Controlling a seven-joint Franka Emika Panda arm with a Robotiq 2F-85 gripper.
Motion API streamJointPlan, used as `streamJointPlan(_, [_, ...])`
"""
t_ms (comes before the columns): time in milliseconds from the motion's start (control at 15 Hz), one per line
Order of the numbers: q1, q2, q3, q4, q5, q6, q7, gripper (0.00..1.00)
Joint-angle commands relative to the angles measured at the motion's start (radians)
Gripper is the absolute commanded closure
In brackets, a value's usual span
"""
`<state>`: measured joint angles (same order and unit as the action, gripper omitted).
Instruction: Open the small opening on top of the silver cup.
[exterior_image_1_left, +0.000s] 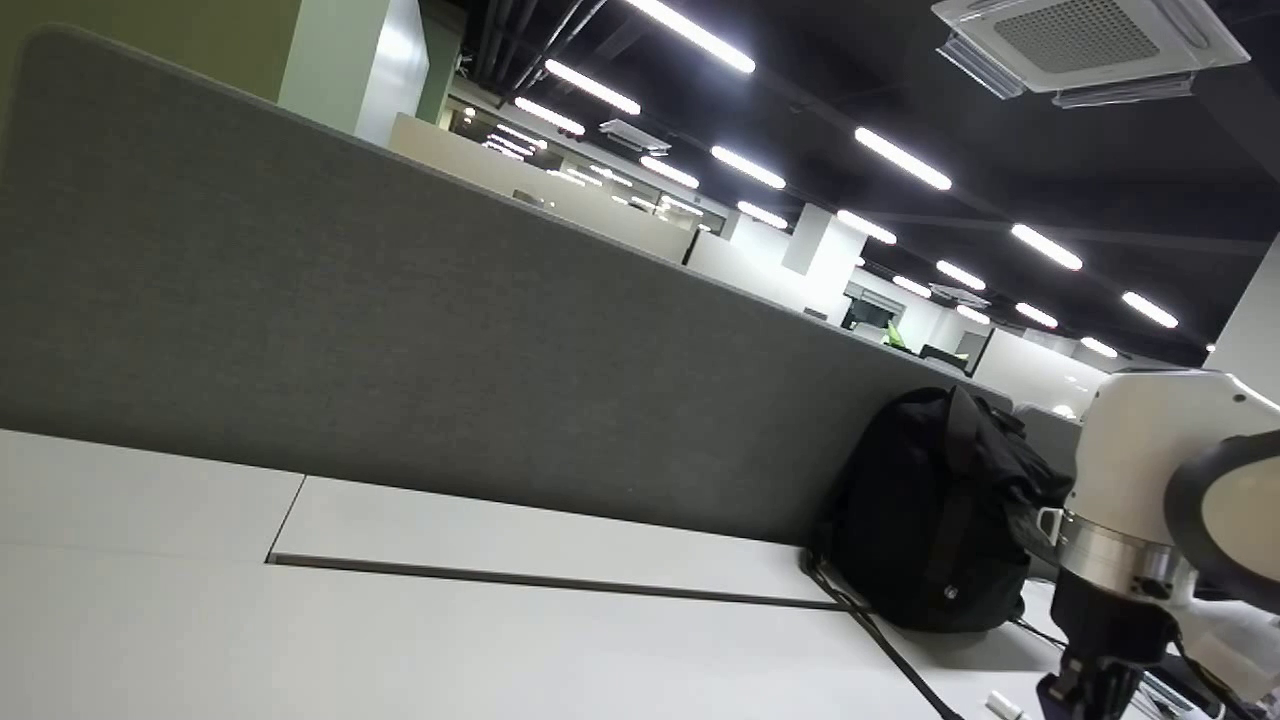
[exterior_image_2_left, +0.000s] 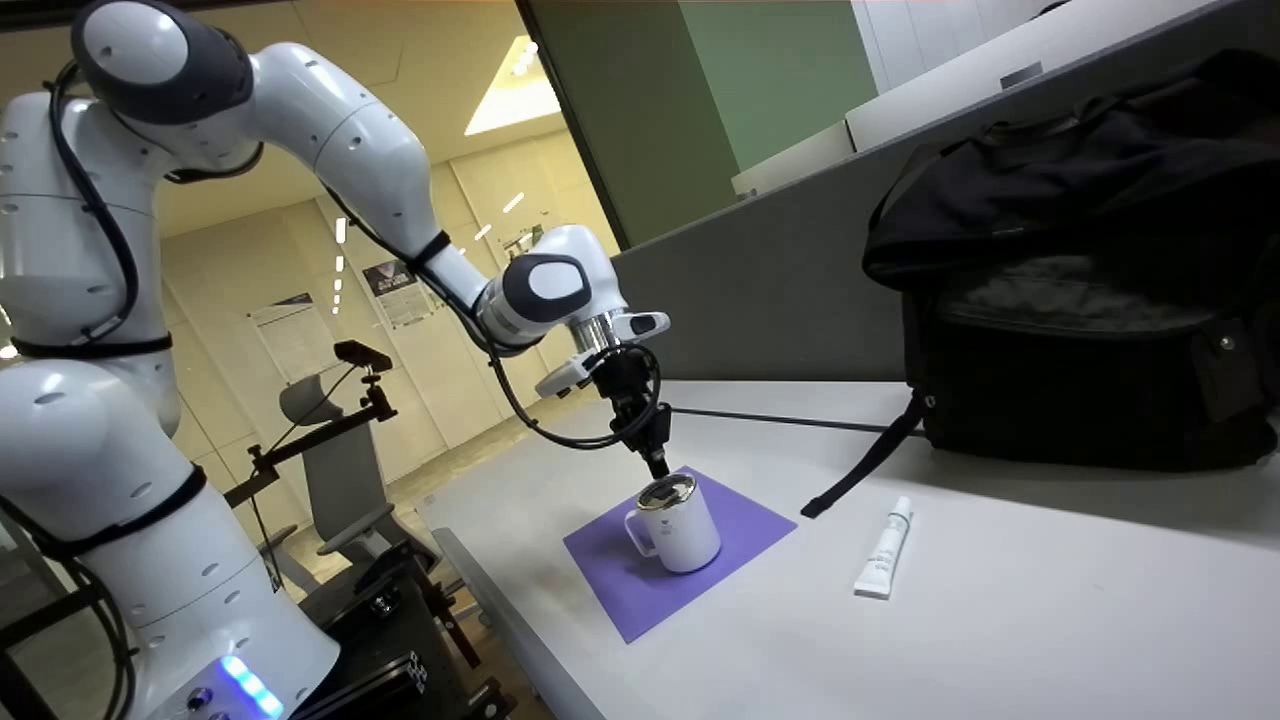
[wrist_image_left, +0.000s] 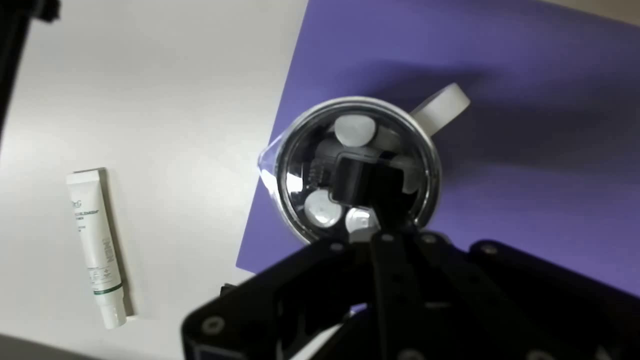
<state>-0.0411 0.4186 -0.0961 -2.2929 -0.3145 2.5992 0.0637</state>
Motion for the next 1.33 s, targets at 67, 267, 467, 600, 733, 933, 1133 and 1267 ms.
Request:
streamJointPlan(67, [0.039, 0.005, -0.028, -0.012, 0.012, 0.034, 0.037, 1.00])
streamJointPlan(267, [0.067, 0.009, -0.047, -0.005, 0.006, -0.010, 0.071, 1.00])
streamJointPlan(467, [0.093, 0.008, -0.071, -0.008, -0.009, -0.025, 0.112, 1.00])
streamJointPlan(600, [0.103, 0.016, -0.081, -0.003, -0.015, -0.021, 0.131, 1.00])
streamJointPlan(733, [0.107, 0.022, -0.087, -0.001, -0.015, -0.013, 0.138, 1.00])
streamJointPlan(933, [0.104, 0.032, -0.089, 0.008, -0.006, -0.011, 0.138, 1.00])
streamJointPlan(1133, [0.104, 0.040, -0.092, 0.013, -0.006, -0.013, 0.137, 1.00])
streamJointPlan(1267, [0.101, 0.049, -0.089, 0.017, -0.002, -0.014, 0.130, 1.00])
